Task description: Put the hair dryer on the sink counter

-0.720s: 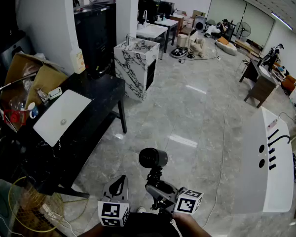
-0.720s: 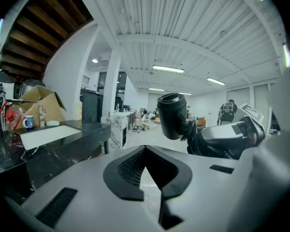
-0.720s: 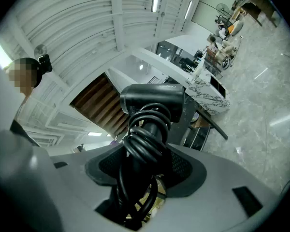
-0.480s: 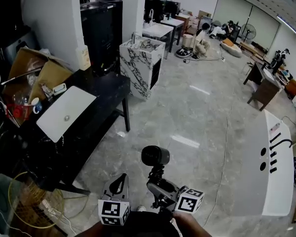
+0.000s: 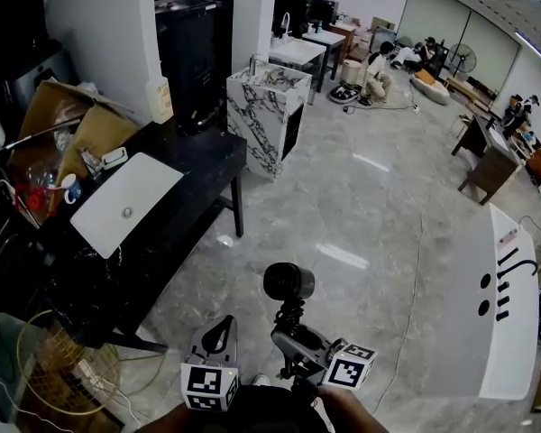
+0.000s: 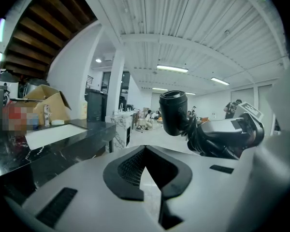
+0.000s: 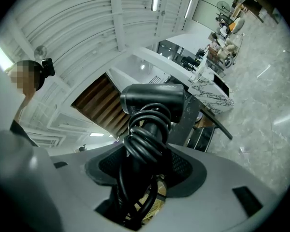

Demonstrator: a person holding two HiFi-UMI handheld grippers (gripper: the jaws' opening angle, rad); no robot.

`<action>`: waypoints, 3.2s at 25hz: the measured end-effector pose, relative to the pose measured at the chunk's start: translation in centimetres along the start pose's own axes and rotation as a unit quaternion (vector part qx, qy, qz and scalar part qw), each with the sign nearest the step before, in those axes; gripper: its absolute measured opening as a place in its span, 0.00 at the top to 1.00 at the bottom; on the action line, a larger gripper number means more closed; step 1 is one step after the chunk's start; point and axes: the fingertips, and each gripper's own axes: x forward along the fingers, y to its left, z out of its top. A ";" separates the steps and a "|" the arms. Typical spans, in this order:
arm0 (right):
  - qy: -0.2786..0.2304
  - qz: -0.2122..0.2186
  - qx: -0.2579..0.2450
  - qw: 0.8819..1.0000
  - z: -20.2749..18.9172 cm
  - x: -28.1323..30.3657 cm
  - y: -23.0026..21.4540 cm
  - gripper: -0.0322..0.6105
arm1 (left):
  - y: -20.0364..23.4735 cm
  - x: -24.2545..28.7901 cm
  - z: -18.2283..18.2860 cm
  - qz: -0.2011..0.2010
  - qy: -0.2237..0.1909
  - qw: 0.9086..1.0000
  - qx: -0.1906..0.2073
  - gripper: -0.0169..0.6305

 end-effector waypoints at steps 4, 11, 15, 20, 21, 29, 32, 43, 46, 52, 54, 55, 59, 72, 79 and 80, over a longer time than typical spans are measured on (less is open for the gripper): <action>-0.002 -0.006 0.003 1.000 0.7 1.4 -0.5 0.56 | 1.2 0.7 0.5 -0.001 0.006 1.000 -0.001 0.96; 0.006 -0.008 -0.001 1.000 2.4 5.5 -1.5 0.56 | 4.5 3.1 1.4 0.000 0.008 1.000 -0.006 0.96; 0.014 -0.008 -0.007 1.000 3.5 8.3 -2.0 0.56 | 6.8 4.9 2.5 0.000 0.008 1.000 -0.010 0.96; 0.013 -0.011 -0.006 1.000 5.0 11.9 -2.9 0.56 | 10.1 7.0 3.9 0.001 0.005 1.000 -0.012 0.96; 0.012 -0.012 -0.006 1.000 5.2 12.6 -3.0 0.56 | 10.7 7.3 4.1 0.001 0.004 1.000 -0.013 0.96; 0.002 -0.027 -0.013 1.000 6.7 18.1 -2.7 0.56 | 16.2 9.3 6.5 -0.010 -0.031 0.999 -0.019 0.96; -0.002 -0.032 -0.017 0.999 7.0 19.9 -2.4 0.56 | 17.9 9.5 7.4 -0.015 -0.033 0.999 -0.012 0.96; 0.016 -0.040 -0.024 0.999 7.7 23.9 -1.9 0.56 | 22.2 9.8 8.2 -0.002 -0.049 0.998 -0.034 0.96; 0.025 -0.035 -0.021 0.999 7.9 25.2 -2.5 0.56 | 23.7 10.0 7.9 0.016 -0.041 0.998 -0.035 0.96; 0.053 -0.008 -0.012 0.998 9.0 29.1 -4.4 0.56 | 27.2 11.4 8.7 0.064 -0.052 0.996 -0.045 0.96; 0.063 0.003 -0.012 0.998 9.9 30.5 -5.3 0.56 | 28.3 12.4 8.9 0.082 -0.052 0.994 -0.045 0.96; 0.069 0.008 -0.012 0.997 10.3 31.1 -5.8 0.56 | 28.8 13.1 9.1 0.089 -0.055 0.993 -0.050 0.96; 0.094 0.022 -0.018 0.995 12.9 33.2 -8.3 0.56 | 29.5 16.7 10.4 0.110 -0.057 0.990 -0.064 0.96; 0.203 0.062 -0.052 0.976 22.4 38.4 -17.3 0.56 | 30.7 28.3 14.7 0.199 -0.025 0.976 -0.085 0.96; 0.262 0.094 -0.075 0.958 25.5 41.9 -21.8 0.56 | 30.7 32.7 15.5 0.248 -0.001 0.965 -0.088 0.96; 0.266 0.097 -0.077 0.956 25.8 42.5 -22.3 0.56 | 30.8 33.1 15.5 0.253 0.003 0.963 -0.089 0.96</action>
